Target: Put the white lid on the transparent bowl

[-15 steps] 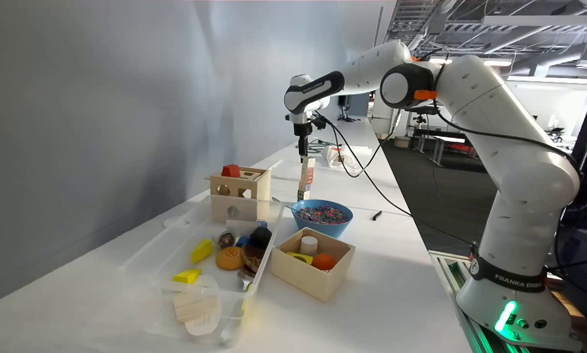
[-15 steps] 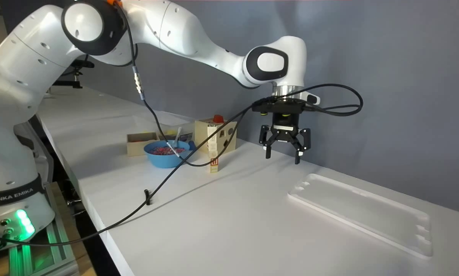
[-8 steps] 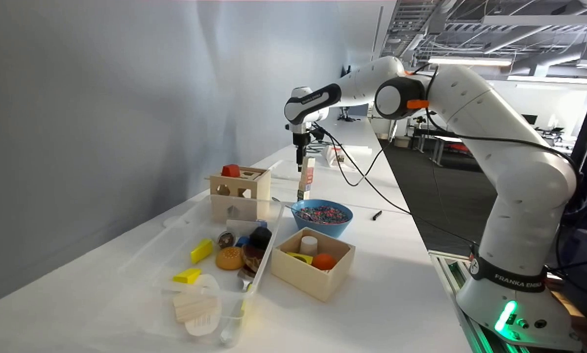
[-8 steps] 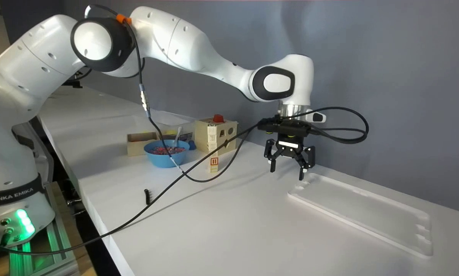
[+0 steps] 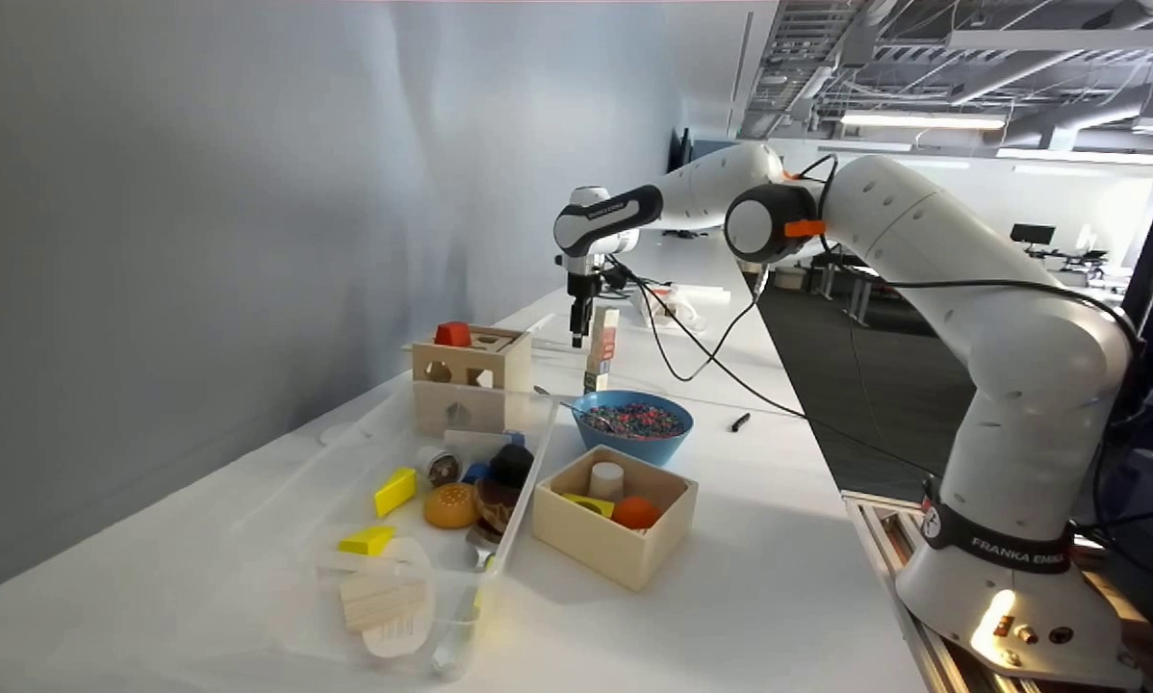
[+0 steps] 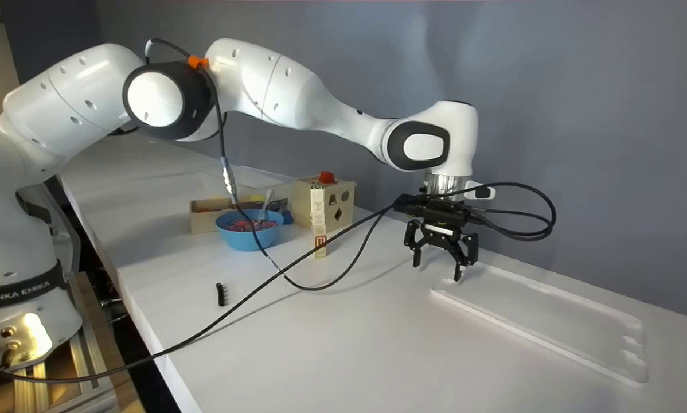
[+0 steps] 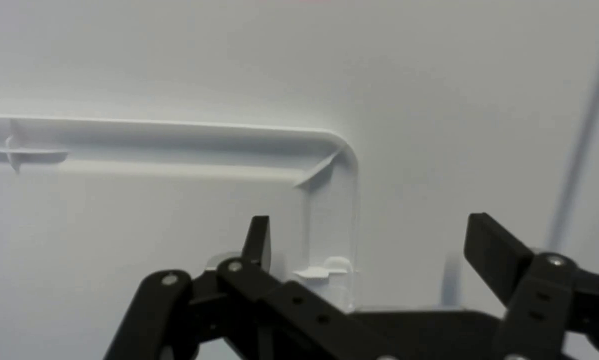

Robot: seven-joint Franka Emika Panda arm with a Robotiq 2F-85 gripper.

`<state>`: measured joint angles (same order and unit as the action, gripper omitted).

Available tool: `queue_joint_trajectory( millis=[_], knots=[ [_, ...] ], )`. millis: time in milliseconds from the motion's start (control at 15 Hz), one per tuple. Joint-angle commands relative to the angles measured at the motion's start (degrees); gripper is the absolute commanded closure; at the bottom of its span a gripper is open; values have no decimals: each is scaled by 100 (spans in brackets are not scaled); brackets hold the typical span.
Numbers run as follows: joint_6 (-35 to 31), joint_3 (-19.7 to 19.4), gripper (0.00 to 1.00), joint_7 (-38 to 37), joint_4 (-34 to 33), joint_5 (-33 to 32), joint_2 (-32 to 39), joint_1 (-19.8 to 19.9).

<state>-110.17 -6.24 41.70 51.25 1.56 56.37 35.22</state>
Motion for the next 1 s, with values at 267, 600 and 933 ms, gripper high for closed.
queue_joint_trajectory(
  millis=[267, 600, 933],
  knots=[
    [-194, 54, 0, -376, -381, 146, 213, 13],
    [-903, 365, 0, -466, -243, 640, 269, 125],
    [-1477, 480, 0, -537, -104, 777, 415, 109]
  ],
)
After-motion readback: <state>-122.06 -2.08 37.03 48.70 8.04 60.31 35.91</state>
